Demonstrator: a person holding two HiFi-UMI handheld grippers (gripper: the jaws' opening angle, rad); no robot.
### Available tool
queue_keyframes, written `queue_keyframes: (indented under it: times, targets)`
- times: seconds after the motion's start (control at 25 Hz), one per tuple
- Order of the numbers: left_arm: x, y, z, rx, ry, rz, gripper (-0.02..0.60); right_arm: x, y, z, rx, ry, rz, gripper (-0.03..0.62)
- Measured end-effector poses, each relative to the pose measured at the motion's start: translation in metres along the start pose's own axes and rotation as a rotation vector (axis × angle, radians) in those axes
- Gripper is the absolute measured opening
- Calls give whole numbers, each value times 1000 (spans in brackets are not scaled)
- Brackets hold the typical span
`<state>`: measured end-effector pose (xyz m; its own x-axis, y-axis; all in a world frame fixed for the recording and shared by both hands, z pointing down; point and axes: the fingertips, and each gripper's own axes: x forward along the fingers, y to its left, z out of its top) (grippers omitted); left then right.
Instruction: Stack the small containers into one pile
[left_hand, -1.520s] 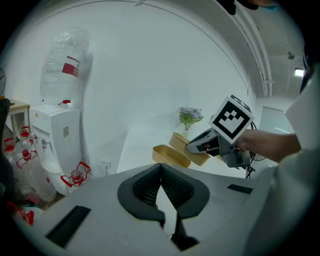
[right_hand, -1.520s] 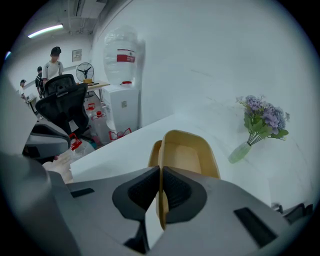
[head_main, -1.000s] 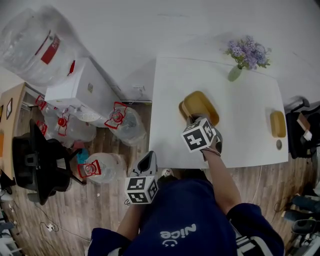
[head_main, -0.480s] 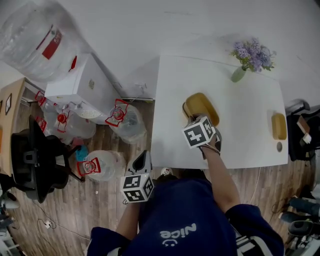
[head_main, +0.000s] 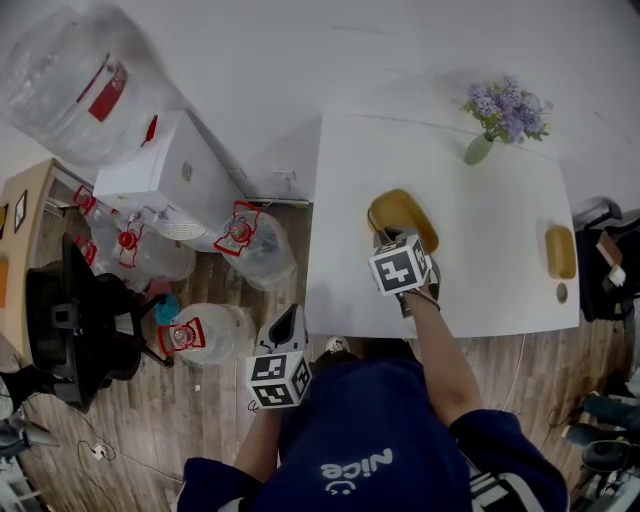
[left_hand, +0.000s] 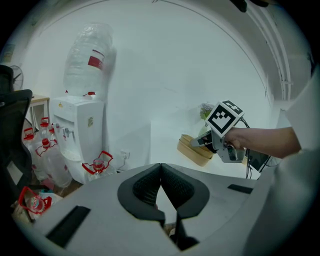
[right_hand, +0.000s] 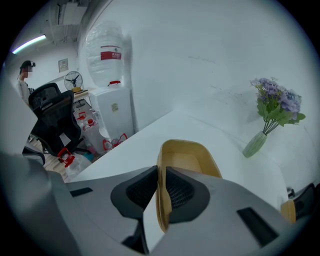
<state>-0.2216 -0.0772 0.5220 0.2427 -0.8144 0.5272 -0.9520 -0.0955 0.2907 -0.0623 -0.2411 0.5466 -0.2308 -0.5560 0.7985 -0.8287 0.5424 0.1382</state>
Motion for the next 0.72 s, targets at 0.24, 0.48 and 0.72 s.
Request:
queue_keyframes:
  times: [0.24,0.48,0.72]
  targets:
    - [-1,3,0,-4,-6,2,16,-7,10,1,74,-67,71,75]
    - [2,-5,3,24,-13,-35,17,-31,4,6,144,-151,85,158]
    - [10,-20,9,32,-20,-86,17,-70,-22,2,214,-281,60,163]
